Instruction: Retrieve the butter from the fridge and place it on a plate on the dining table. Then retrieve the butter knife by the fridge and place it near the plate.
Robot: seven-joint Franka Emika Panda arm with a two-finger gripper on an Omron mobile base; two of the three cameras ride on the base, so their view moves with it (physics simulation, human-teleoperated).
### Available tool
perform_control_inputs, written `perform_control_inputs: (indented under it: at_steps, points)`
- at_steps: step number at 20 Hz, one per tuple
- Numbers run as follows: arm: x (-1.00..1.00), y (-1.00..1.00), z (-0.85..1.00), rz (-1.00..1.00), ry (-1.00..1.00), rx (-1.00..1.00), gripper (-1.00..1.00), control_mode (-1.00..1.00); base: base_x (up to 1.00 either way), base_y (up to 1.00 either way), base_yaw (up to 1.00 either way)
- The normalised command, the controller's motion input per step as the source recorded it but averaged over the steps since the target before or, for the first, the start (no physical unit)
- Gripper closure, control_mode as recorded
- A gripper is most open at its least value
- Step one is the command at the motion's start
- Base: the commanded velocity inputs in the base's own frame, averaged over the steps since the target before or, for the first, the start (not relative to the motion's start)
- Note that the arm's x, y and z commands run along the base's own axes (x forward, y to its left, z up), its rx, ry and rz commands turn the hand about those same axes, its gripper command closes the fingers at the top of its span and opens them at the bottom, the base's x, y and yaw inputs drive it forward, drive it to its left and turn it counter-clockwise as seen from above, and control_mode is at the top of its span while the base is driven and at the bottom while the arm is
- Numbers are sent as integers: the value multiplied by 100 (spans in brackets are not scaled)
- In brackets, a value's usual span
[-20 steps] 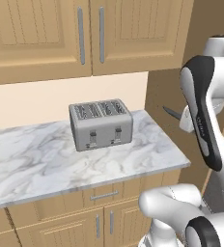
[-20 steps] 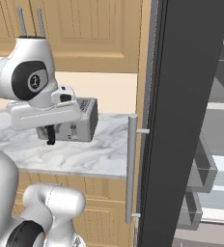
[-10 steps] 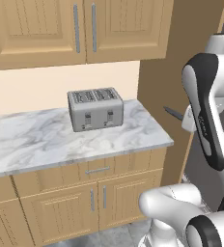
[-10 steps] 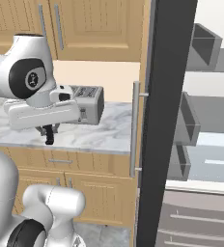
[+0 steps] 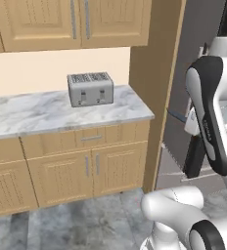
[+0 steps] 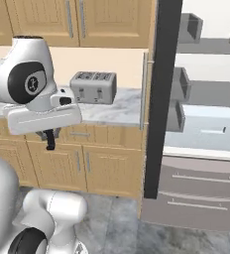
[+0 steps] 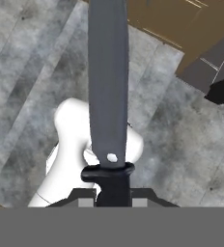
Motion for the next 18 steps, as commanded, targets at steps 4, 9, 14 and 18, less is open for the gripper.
perform_control_inputs:
  at_steps: [4, 9, 14, 18]
  points:
    - [0, 0, 0, 0, 0, 0, 100, 100, -100, 0, -1]
    - [0, 0, 0, 0, 0, 0, 100, 100, -87, 0, -15]
    - [0, 0, 0, 0, 0, 0, 100, 100, -69, -2, -36]
    - [0, 0, 0, 0, 0, 0, 100, 100, -61, -17, -41]
